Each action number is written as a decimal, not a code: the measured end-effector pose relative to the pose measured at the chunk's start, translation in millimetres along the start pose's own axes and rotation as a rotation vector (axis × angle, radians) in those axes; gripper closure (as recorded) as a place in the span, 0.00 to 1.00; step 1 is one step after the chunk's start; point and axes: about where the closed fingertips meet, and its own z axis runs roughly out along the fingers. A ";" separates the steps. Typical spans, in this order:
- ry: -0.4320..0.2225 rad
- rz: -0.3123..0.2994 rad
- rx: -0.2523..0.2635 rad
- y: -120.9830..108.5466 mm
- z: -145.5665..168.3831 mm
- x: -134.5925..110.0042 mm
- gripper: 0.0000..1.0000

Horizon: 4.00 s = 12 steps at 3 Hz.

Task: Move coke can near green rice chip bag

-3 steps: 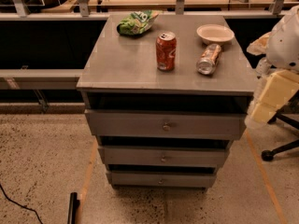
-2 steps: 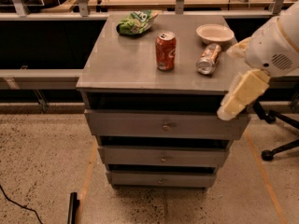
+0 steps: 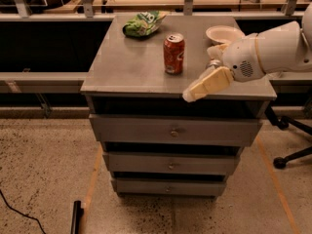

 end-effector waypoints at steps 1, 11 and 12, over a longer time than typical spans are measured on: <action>-0.136 0.058 0.092 -40.7 28.0 -18.1 0.00; -0.211 0.055 0.232 -155.9 110.1 -11.9 0.00; -0.238 0.055 0.212 -167.6 131.7 -17.0 0.25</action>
Offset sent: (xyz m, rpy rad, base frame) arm 0.0401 0.0117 -0.0005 0.1081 -0.0437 -0.0732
